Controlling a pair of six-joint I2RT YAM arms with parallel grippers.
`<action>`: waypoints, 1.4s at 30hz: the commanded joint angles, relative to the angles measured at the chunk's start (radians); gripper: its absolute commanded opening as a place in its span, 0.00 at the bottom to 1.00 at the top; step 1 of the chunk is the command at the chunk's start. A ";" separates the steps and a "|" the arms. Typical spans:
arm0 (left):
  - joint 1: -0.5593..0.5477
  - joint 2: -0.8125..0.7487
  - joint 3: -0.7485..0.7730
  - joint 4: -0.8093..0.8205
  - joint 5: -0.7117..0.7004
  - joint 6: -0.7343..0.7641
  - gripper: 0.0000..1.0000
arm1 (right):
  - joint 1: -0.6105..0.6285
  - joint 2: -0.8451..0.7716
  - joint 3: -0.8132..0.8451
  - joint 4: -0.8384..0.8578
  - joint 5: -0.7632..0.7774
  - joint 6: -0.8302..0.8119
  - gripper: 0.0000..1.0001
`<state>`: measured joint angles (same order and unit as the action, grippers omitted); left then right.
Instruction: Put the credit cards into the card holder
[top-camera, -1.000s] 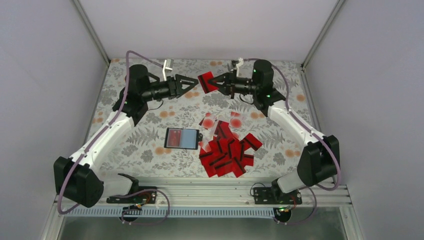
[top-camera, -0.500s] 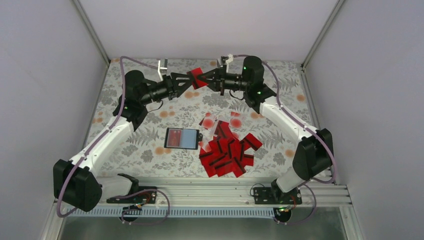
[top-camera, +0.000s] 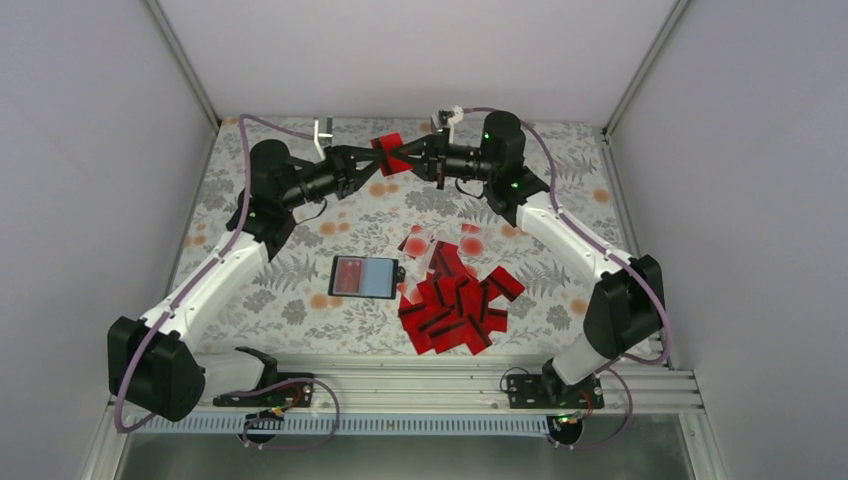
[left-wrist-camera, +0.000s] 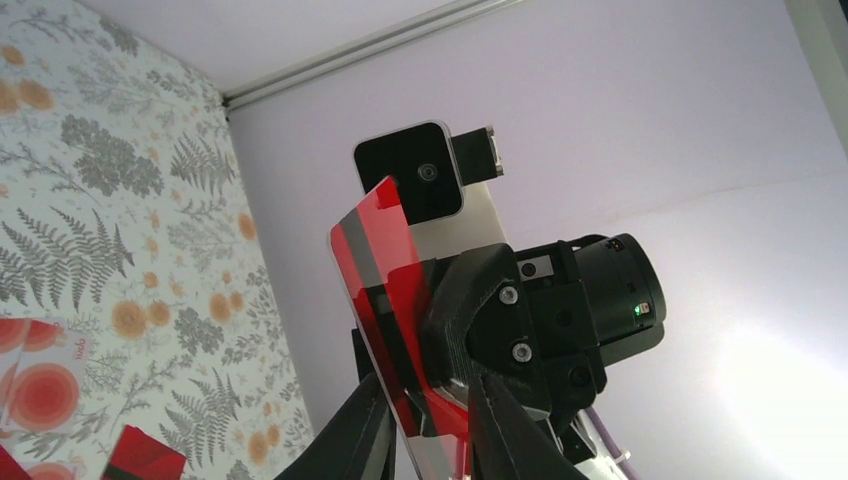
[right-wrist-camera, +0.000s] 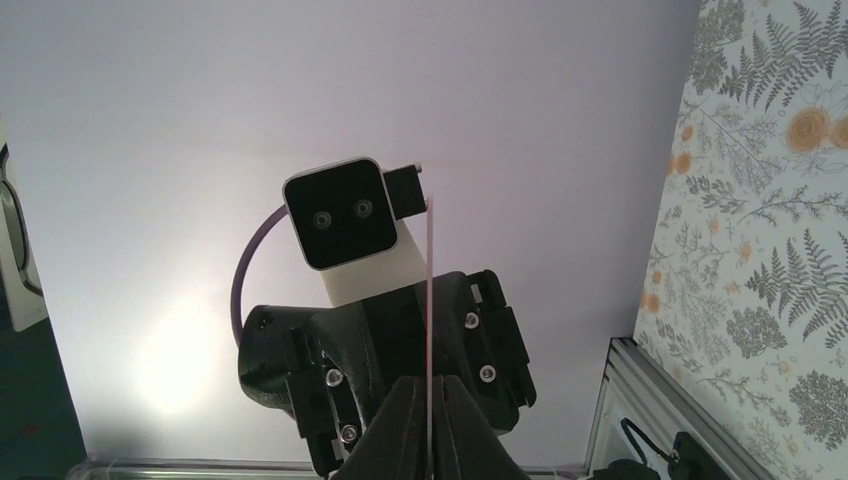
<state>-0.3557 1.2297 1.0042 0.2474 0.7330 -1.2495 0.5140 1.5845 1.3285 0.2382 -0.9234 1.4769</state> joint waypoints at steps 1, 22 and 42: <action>0.003 0.020 0.047 -0.009 -0.004 0.000 0.14 | 0.016 0.010 0.027 0.032 0.004 0.006 0.04; 0.243 -0.128 0.111 -0.851 -0.040 0.585 0.02 | 0.005 -0.081 -0.075 -0.627 0.212 -0.616 0.52; 0.324 -0.204 -0.171 -0.962 -0.181 0.848 0.02 | 0.442 0.303 -0.104 -0.759 0.357 -0.931 0.27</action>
<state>-0.0387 1.0271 0.8455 -0.7090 0.5911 -0.4587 0.9001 1.8206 1.1732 -0.4957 -0.6342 0.6182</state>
